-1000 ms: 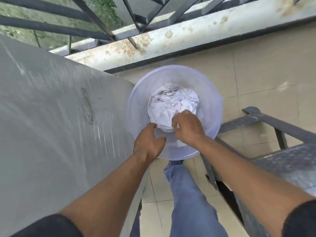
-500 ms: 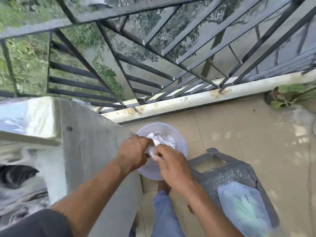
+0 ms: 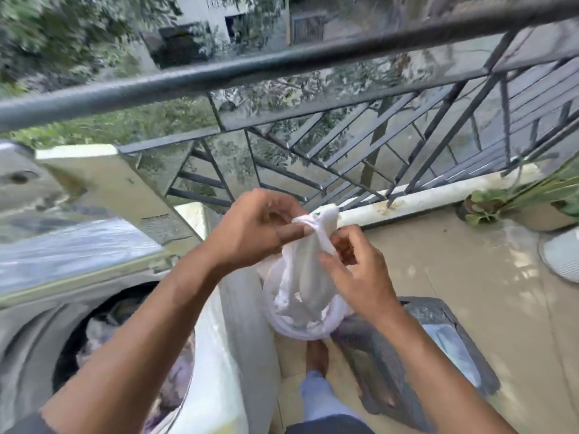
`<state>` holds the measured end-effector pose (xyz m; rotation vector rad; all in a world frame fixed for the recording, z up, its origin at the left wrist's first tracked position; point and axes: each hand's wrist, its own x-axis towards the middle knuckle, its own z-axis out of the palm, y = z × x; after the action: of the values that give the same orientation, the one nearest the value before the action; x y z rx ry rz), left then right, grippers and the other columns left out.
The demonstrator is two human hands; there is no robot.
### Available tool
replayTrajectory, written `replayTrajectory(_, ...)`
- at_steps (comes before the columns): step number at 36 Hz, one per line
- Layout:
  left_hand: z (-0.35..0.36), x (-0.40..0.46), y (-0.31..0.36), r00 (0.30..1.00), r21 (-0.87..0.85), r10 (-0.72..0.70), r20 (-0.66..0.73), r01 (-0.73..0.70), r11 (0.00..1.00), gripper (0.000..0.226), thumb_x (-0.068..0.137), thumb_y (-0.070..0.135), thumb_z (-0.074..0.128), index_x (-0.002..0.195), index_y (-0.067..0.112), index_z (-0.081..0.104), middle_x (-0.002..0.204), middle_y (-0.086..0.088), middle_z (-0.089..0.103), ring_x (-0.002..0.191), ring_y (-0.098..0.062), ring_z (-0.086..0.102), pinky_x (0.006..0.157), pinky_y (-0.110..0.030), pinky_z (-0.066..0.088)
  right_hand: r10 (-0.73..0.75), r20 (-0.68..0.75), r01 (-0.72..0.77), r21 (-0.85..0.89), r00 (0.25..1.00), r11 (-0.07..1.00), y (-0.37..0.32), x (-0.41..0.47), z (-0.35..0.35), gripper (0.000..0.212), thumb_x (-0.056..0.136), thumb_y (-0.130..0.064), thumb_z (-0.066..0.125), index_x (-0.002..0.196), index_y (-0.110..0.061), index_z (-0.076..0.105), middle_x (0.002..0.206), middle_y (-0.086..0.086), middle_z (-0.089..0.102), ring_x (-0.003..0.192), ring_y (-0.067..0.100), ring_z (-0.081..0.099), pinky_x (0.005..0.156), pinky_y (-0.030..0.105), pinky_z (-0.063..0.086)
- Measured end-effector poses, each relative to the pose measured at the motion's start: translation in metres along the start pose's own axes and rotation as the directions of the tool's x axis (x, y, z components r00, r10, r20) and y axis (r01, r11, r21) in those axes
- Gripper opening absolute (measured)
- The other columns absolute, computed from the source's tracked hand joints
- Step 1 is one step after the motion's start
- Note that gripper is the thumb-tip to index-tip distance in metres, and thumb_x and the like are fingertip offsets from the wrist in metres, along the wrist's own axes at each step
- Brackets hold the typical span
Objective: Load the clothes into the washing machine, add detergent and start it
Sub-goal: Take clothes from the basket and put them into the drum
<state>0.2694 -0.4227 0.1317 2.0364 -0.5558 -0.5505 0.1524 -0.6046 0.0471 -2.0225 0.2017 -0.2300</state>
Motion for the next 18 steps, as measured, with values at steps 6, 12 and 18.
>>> replayTrajectory(6,-0.018,-0.034,0.047,0.984,-0.129,0.175,-0.042,-0.179,0.975,0.01,0.095,0.016,0.079,0.091,0.008,0.077,0.076,0.001,0.075,0.063,-0.006,0.064,0.06,-0.023,0.046,0.174,0.043,-0.15,-0.332,0.984,0.931,0.005,-0.015,0.017,0.037,0.086,-0.037,0.07,0.108,-0.035,0.04,0.099,-0.007,0.058,0.088,0.022,0.056,0.07,0.037,0.046)
replayTrajectory(12,-0.056,-0.067,0.072,0.941,-0.236,0.271,-0.204,-0.316,0.919,0.011,0.094,0.011,0.077,0.087,0.019,0.075,0.081,0.001,0.073,0.074,-0.015,0.065,0.07,-0.037,0.058,0.392,0.101,-0.285,-0.527,0.914,0.801,0.028,-0.021,0.023,0.013,0.099,-0.035,0.059,0.107,-0.026,0.062,0.1,0.001,0.058,0.104,0.035,0.063,0.08,0.046,0.056)
replayTrajectory(18,-0.075,-0.096,0.048,0.918,-0.222,0.141,-0.37,-0.234,0.947,0.004,0.094,0.02,0.08,0.091,0.019,0.077,0.097,-0.021,0.078,0.085,-0.032,0.071,0.089,-0.068,0.059,0.469,0.121,-0.393,-0.39,0.875,0.833,-0.004,-0.012,0.001,0.022,0.098,-0.032,0.045,0.086,-0.035,0.063,0.095,0.001,0.073,0.089,0.033,0.066,0.082,0.042,0.057)
